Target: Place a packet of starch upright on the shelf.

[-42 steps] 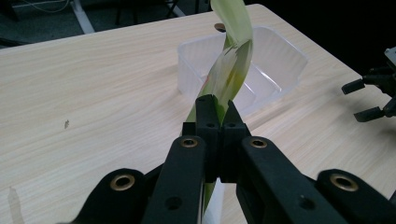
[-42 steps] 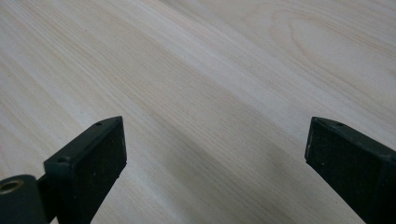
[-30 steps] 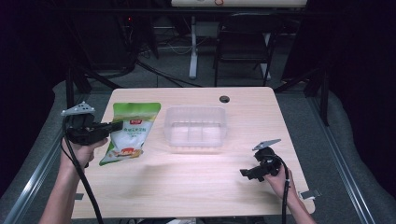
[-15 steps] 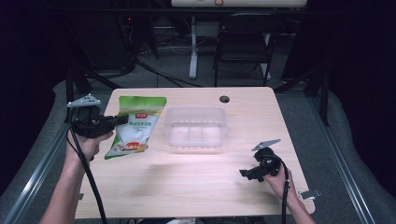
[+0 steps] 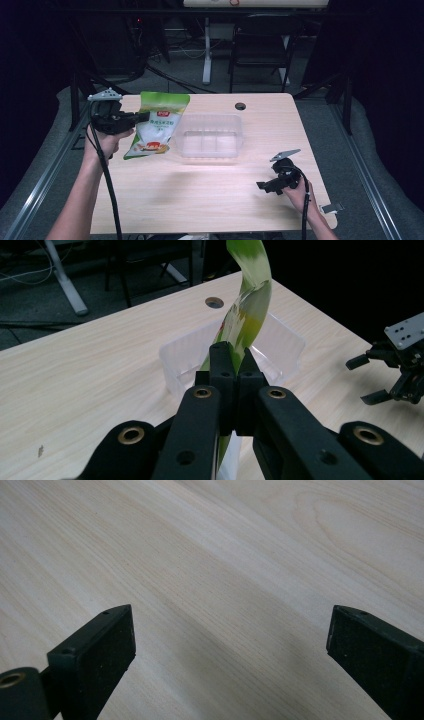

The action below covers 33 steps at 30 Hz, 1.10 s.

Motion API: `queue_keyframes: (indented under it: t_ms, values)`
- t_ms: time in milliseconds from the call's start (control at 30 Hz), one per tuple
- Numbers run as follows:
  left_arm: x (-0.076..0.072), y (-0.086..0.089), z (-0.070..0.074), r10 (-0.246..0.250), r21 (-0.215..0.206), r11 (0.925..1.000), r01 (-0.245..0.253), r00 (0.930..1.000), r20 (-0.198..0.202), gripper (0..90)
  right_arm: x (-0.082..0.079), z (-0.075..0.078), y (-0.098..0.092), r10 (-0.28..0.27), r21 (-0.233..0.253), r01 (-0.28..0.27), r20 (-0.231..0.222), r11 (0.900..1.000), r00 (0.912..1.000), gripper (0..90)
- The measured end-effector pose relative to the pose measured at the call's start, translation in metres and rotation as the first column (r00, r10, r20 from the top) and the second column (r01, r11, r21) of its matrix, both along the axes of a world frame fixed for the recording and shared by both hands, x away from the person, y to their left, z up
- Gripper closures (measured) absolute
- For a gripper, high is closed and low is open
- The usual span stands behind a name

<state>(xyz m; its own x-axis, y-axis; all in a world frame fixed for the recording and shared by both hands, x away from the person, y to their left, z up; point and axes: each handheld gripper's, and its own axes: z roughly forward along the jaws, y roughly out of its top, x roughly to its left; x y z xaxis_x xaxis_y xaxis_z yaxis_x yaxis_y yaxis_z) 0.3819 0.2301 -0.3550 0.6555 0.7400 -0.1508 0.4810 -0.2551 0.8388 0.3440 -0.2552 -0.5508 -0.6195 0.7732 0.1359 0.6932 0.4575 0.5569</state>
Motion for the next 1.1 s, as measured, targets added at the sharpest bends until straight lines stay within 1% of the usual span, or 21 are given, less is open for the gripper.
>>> queue_keyframes:
  t_ms: [100,267,300,433,500,533,633,667,767,867,967,1067,1100]
  values:
    - [0.005,-0.004,0.002,0.002,0.004,1.0,-0.002,1.0,0.007,90.0,0.0,0.0,0.0,0.0,0.0,0.0,0.0,1.0,1.0,5.0]
    - [0.013,-0.009,0.002,0.007,0.009,0.9999,-0.008,1.0,0.005,90.0,0.0,-0.001,0.001,-0.002,-0.001,0.002,0.002,1.0,1.0,5.0]
    - [0.014,-0.01,0.002,0.009,0.008,0.9999,-0.009,0.9999,0.005,90.0,0.0,-0.001,0.0,0.0,-0.011,0.0,0.001,1.0,1.0,5.0]
    - [0.02,-0.013,0.002,0.014,-0.016,0.9998,-0.014,0.9999,0.01,90.0,0.0,-0.001,0.0,-0.004,-0.003,0.004,0.0,1.0,1.0,5.0]
    - [0.021,-0.016,0.004,0.014,-0.011,0.9998,-0.014,0.9997,0.018,90.0,0.0,-0.001,0.0,-0.001,-0.002,0.001,-0.004,1.0,1.0,5.0]
    - [0.021,-0.017,0.005,0.011,-0.007,0.9999,-0.01,0.9998,0.015,90.0,0.0,-0.001,0.0,-0.001,-0.003,0.001,-0.003,1.0,1.0,5.0]
    - [0.024,-0.021,0.007,0.012,-0.018,0.9998,-0.012,0.9997,0.021,90.0,0.0,-0.001,0.0,-0.003,-0.002,0.003,-0.001,1.0,1.0,5.0]
    - [0.025,-0.021,0.008,0.01,-0.015,0.9998,-0.01,0.9997,0.023,90.0,0.0,-0.001,0.0,-0.003,-0.002,0.003,-0.001,1.0,1.0,5.0]
    - [0.026,-0.025,0.011,0.014,-0.03,0.9995,-0.013,0.9994,0.033,90.0,0.0,-0.001,0.0,0.0,-0.002,0.0,-0.003,1.0,1.0,5.1]
    - [0.028,-0.031,0.013,0.0,-0.025,0.9997,0.001,0.9992,0.041,90.0,0.0,-0.001,0.0,-0.002,-0.004,0.002,-0.005,1.0,1.0,5.1]
    - [0.033,-0.038,0.014,-0.006,-0.02,0.9998,0.007,0.9993,0.038,90.0,0.0,0.0,0.0,-0.001,0.005,0.001,-0.006,1.0,1.0,5.1]
    - [0.036,-0.043,0.015,-0.008,-0.03,0.9995,0.009,0.9991,0.041,90.0,0.0,-0.001,-0.001,0.001,0.003,-0.001,-0.006,1.0,1.0,5.1]
    - [0.037,-0.045,0.015,-0.01,-0.027,0.9996,0.012,0.999,0.044,90.0,0.0,-0.001,-0.001,0.001,0.002,-0.001,-0.006,1.0,1.0,5.1]
